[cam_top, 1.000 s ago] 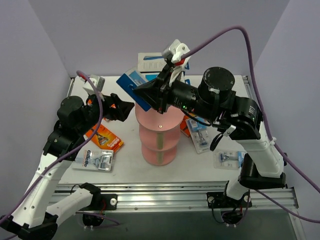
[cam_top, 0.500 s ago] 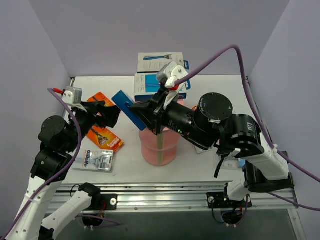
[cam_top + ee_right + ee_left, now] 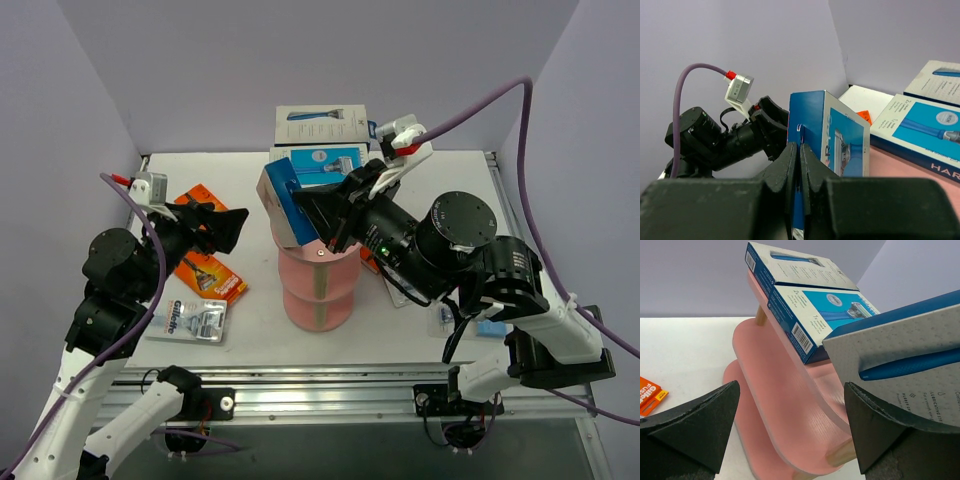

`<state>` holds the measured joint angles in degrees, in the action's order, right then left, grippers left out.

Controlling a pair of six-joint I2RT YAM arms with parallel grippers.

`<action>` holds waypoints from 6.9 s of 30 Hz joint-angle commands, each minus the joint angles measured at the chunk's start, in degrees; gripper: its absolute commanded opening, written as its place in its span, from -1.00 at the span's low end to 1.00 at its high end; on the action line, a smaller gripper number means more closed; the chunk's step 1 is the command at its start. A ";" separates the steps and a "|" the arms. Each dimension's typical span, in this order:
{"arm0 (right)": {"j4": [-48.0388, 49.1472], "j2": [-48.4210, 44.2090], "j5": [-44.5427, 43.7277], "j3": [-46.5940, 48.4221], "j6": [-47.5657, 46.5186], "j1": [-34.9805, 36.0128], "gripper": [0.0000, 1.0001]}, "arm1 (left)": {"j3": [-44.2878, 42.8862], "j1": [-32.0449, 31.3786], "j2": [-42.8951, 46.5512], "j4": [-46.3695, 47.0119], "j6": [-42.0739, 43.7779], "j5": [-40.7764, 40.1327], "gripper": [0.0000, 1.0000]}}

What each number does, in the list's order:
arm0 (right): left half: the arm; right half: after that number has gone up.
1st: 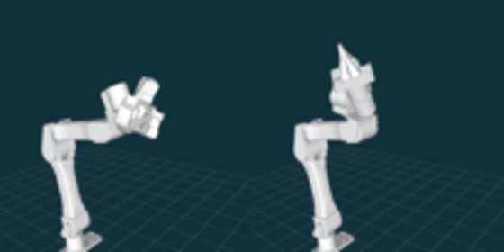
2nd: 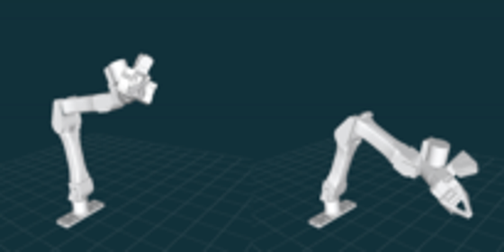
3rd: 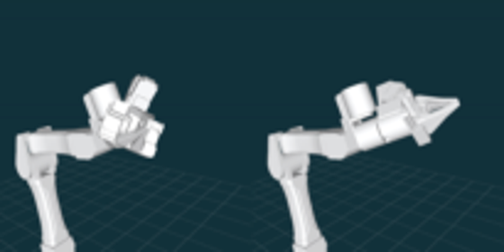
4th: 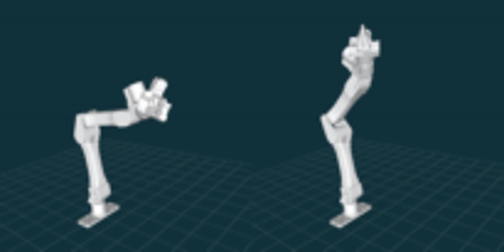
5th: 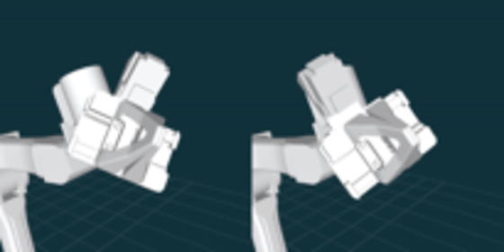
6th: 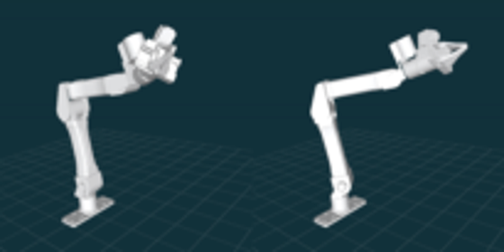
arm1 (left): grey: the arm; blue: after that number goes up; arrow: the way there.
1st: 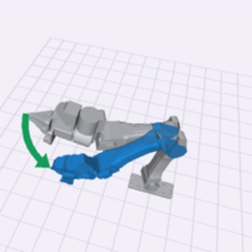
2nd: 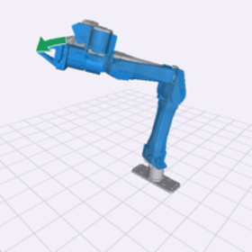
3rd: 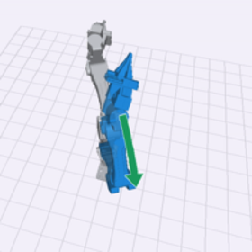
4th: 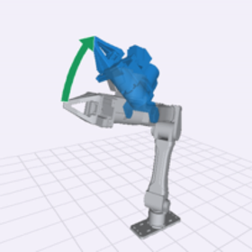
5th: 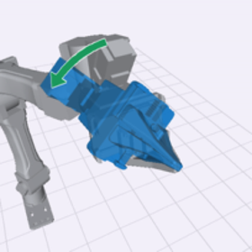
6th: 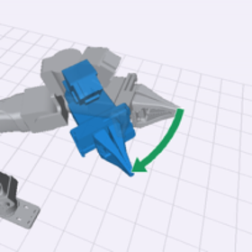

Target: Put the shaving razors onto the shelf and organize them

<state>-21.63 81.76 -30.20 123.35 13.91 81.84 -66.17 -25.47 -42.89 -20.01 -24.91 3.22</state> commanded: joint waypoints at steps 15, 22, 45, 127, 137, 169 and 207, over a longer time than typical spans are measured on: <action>-3.50 -9.86 -10.14 -11.37 15.88 0.07 -1.00 | -1.15 -0.10 0.18 1.47 -0.23 0.56 0.88; -5.53 -11.53 -10.94 -12.60 19.48 0.07 -1.00 | -1.50 -0.10 -0.17 1.38 -0.49 0.82 0.88; -10.45 -17.77 -11.64 -20.33 30.03 0.16 -1.00 | -1.42 -0.10 -0.26 1.11 -0.58 1.44 0.88; -9.40 -19.35 4.97 -37.13 32.23 -29.90 -1.00 | 2.54 -0.80 -4.92 9.37 -5.68 17.52 0.16; -9.05 -19.79 6.46 -37.83 31.53 -32.01 -1.00 | 2.45 -1.42 -6.32 10.87 -6.47 18.13 0.10; -6.76 -20.50 12.09 -40.64 29.42 -37.90 -1.00 | 2.27 -2.39 -8.61 11.05 -6.30 17.69 0.11; -9.13 -24.63 9.55 -37.22 29.95 -38.60 -0.01 | -6.07 -1.77 -4.31 2.70 -4.54 6.27 0.88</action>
<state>-29.69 58.52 -17.72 83.29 44.10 43.53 -69.65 -27.42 -48.51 -15.99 -30.63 11.97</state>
